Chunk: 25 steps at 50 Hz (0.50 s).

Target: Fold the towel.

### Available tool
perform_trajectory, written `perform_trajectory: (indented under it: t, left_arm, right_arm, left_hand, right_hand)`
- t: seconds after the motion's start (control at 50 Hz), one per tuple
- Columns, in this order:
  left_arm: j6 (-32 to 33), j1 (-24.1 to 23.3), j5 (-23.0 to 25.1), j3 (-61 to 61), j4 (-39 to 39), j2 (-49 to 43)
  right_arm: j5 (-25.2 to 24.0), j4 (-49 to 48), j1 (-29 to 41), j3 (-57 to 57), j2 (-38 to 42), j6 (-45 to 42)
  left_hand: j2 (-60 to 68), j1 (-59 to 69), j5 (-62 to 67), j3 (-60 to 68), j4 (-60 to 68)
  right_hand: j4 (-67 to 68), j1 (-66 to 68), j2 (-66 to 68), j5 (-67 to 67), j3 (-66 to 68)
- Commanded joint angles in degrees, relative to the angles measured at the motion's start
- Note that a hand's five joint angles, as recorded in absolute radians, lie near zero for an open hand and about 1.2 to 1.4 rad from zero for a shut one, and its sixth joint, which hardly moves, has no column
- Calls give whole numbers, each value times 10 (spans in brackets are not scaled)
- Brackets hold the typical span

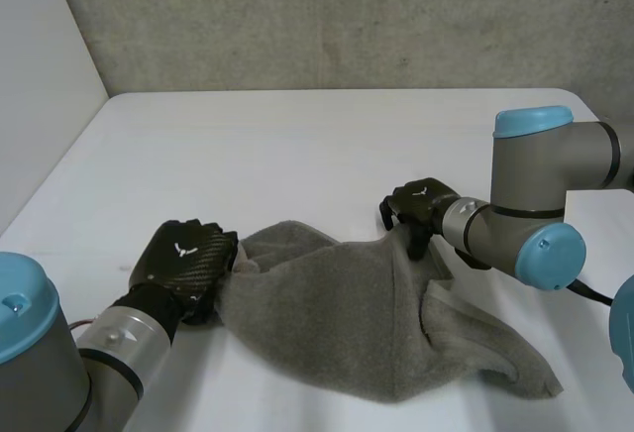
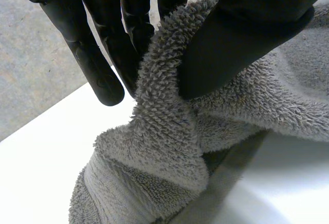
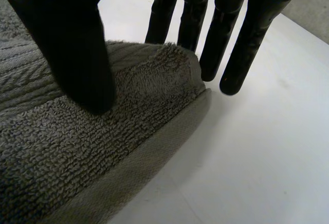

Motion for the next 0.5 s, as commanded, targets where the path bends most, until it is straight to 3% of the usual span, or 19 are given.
perform_trajectory:
  t: [0.02, 0.16, 0.26, 0.3, 0.32, 0.36, 0.44, 0.5]
  left_arm:
    - [1, 10, 0, 38, 3, -28]
    - [11, 27, 0, 159, 17, -76]
    - [54, 35, 0, 324, 44, -109]
    - [63, 36, -6, 441, 75, -132]
    - [63, 36, -6, 442, 75, -132]
    - [61, 40, -7, 491, 86, -142]
    - [61, 47, -37, 564, 111, -163]
    - [60, 49, -59, 552, 108, -167]
  right_arm:
    - [-4, -2, 2, -5, -7, 0]
    - [1, -38, 2, -72, -51, 8]
    - [36, -165, -1, -101, -119, 26]
    - [60, -277, -4, -73, -179, 44]
    - [61, -278, -4, -72, -180, 44]
    - [75, -382, -6, -18, -235, 52]
    - [71, -432, -6, 34, -271, 49]
    - [66, -408, -8, 68, -279, 48]
  left_hand:
    - [104, 141, 117, 104, 102]
    - [104, 141, 117, 104, 102]
    - [104, 141, 117, 104, 102]
    - [104, 141, 117, 104, 102]
    - [104, 141, 117, 104, 102]
    - [104, 141, 117, 104, 102]
    - [104, 141, 117, 104, 102]
    - [104, 141, 117, 104, 102]
  right_hand:
    - [457, 395, 452, 469, 456]
    - [457, 395, 452, 469, 456]
    - [457, 395, 452, 469, 456]
    - [457, 395, 452, 469, 456]
    - [457, 395, 452, 469, 456]
    - [457, 395, 452, 469, 456]
    - [457, 395, 452, 469, 456]
    - [457, 395, 452, 469, 456]
